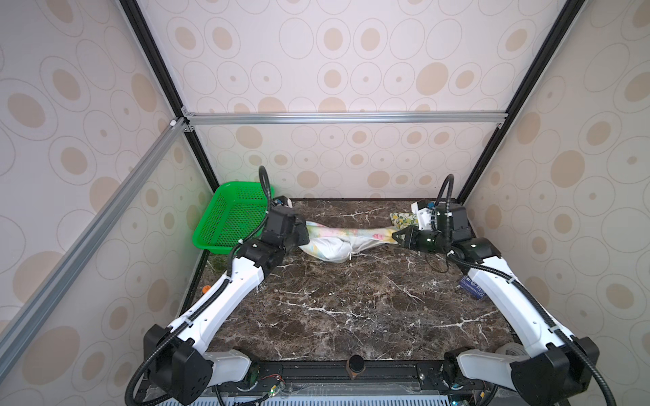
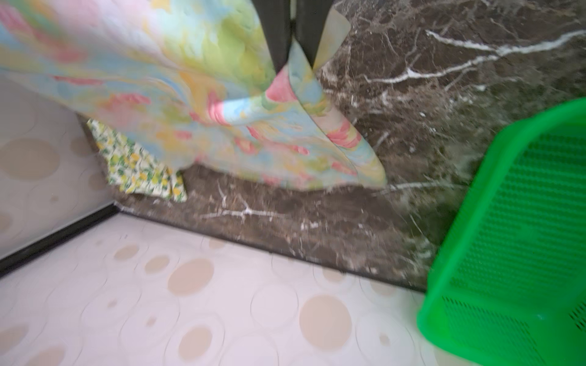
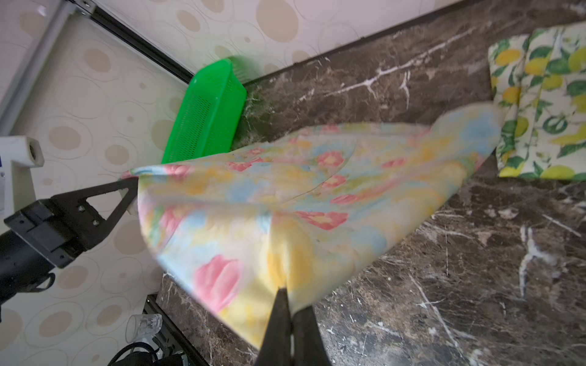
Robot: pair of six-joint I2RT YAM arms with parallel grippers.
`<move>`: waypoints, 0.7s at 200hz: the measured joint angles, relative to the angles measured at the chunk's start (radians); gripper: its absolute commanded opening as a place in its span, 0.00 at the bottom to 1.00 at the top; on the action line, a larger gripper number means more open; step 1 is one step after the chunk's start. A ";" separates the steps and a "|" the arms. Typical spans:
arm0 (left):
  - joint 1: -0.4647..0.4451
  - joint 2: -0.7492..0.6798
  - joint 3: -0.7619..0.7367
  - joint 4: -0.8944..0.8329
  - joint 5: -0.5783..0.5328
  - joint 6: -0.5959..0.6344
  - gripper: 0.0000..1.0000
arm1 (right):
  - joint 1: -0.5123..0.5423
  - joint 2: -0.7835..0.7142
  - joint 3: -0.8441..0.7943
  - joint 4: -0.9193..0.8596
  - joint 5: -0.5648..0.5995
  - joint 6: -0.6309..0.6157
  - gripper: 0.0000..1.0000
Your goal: Fold and stack the skirts
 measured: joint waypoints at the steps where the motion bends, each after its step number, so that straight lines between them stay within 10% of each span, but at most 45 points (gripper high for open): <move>1: 0.002 -0.001 0.005 -0.002 0.000 0.001 0.00 | 0.000 -0.001 0.002 0.000 -0.002 0.000 0.00; 50: 0.076 0.090 0.364 -0.086 0.024 0.090 0.00 | 0.124 -0.012 -0.050 0.095 -0.086 0.104 0.00; 140: -0.055 0.773 1.110 -0.126 0.178 0.180 0.00 | 0.547 0.103 -0.218 0.593 0.117 0.339 0.00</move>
